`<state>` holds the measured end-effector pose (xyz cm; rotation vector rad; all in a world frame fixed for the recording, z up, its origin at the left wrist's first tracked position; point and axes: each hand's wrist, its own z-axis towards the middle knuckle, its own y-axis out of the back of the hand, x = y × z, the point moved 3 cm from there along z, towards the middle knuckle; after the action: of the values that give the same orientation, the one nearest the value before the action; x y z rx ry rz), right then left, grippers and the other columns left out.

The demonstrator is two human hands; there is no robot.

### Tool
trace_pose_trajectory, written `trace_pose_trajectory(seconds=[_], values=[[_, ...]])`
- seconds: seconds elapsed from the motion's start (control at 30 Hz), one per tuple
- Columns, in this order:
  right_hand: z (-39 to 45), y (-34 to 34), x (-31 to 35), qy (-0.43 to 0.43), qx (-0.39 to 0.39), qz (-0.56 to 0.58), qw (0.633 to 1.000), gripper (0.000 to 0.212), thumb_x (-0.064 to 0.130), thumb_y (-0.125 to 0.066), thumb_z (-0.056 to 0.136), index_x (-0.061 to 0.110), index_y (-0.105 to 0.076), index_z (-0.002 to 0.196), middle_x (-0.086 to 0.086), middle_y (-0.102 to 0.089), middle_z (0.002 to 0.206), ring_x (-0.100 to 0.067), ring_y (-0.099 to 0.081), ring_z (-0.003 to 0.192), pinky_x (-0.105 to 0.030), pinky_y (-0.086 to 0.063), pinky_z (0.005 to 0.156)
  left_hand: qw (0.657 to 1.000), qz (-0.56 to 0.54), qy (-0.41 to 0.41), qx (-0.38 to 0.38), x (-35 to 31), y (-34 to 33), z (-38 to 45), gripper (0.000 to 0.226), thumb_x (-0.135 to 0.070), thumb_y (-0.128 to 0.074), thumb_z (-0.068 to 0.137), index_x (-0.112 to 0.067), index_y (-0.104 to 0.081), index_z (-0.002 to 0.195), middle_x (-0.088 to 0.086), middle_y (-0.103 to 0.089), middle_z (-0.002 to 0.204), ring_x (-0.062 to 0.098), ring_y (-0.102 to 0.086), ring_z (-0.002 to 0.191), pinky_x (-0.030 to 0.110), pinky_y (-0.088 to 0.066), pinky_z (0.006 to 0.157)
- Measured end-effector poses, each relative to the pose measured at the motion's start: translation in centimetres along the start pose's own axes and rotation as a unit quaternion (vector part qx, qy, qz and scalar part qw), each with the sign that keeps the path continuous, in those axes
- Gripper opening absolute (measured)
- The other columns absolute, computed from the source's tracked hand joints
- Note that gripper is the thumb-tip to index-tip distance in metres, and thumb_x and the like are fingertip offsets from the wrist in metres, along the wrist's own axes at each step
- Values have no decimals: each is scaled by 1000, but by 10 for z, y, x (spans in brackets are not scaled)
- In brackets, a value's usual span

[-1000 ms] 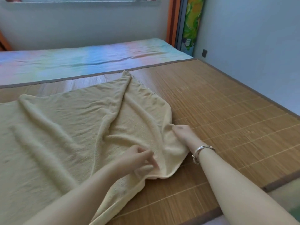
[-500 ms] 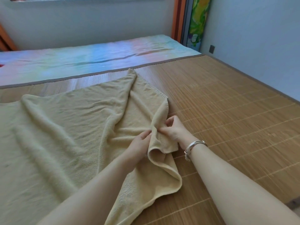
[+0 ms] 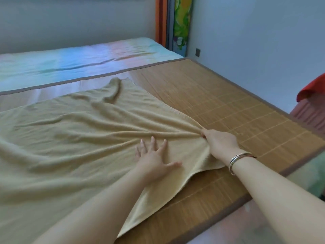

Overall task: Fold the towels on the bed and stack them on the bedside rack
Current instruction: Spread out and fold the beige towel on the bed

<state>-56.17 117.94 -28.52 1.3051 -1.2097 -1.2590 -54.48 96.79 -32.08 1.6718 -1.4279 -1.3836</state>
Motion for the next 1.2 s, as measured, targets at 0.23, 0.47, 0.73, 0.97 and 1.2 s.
trace_pose_trajectory(seconds=[0.23,0.47,0.73,0.97,1.2], values=[[-26,-10,-47,-128,118,-49,983,69,9,-35,93,32,-7,151,-15,-19,155,-32,-55,116,-34,-42,73,997,8,-56,-58,-43,-3,4,79,-81,-37,78,-44,-24,147,2,-21,157,31,-14,144,52,-1,118],[-4,-4,9,-23,-3,41,999,54,10,-38,93,17,-31,146,-5,0,161,-25,3,148,-45,-6,120,986,-23,-14,-164,1,30,14,60,-58,-39,93,-29,-35,145,0,-34,151,29,-34,135,47,-24,114],[83,-13,96,71,-21,215,974,50,23,-29,101,19,-24,150,-2,-15,160,-15,-6,148,-35,-6,120,980,-1,77,-181,101,75,73,57,-56,-31,96,-30,-33,147,0,-31,155,27,-16,146,50,-14,118],[184,-14,128,113,-13,219,969,51,33,-27,101,27,-20,151,1,-15,160,-14,-7,148,-37,-6,118,988,1,104,-113,126,91,145,78,-79,-28,82,-45,-8,150,-5,3,161,32,11,147,54,5,117],[246,-35,80,58,45,126,989,73,74,-20,87,41,-4,151,12,6,160,-14,6,148,-49,1,118,989,77,75,-99,104,92,191,92,-92,-23,67,-53,1,146,-6,10,161,34,15,146,58,8,115]])
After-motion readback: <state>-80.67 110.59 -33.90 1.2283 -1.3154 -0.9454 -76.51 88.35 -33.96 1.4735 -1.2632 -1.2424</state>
